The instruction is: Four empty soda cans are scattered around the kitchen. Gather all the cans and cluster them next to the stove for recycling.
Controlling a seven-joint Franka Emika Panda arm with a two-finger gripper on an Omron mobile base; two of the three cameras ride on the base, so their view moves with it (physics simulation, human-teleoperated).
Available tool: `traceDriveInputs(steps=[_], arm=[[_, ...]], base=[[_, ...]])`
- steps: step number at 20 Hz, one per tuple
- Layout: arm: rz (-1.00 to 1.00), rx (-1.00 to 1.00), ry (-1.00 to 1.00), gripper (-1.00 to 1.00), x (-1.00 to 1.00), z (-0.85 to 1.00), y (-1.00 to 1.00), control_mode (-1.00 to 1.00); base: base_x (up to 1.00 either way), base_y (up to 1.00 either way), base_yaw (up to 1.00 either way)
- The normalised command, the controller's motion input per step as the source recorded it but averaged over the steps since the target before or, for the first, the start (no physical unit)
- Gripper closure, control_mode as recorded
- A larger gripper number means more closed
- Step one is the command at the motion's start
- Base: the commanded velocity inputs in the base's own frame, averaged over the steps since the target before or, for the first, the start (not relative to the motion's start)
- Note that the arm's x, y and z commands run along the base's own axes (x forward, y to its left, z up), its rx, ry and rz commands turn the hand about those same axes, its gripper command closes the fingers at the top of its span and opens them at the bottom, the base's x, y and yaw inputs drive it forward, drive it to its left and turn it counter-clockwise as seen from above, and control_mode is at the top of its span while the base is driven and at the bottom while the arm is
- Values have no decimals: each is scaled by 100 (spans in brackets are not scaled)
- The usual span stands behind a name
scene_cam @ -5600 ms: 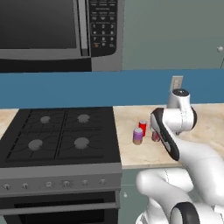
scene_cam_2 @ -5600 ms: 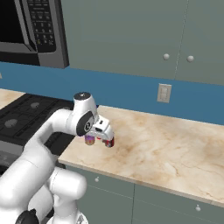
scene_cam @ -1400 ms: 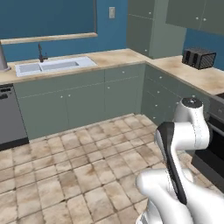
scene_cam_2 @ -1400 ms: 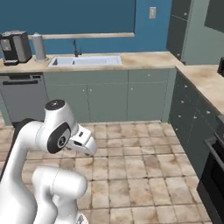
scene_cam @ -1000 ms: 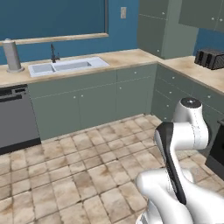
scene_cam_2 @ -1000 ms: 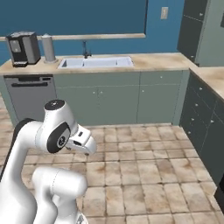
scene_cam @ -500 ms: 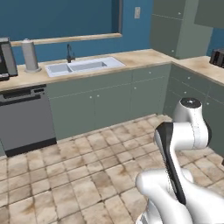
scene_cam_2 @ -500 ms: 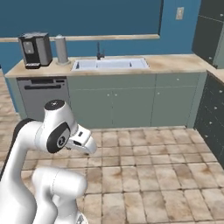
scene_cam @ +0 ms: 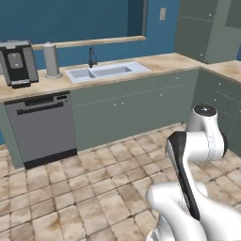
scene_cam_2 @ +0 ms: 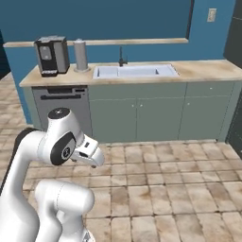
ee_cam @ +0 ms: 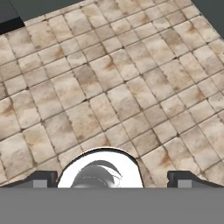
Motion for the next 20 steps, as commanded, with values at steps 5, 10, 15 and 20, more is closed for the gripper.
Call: traceDriveInputs(steps=[5,10,15,20], arm=[[0,0,0,-100,0,0,0,100],[0,0,0,-100,0,0,0,100],[0,0,0,-100,0,0,0,100],[0,0,0,-100,0,0,0,100]], base=[[30,69,0],[33,69,0],[38,67,0],[41,64,0]])
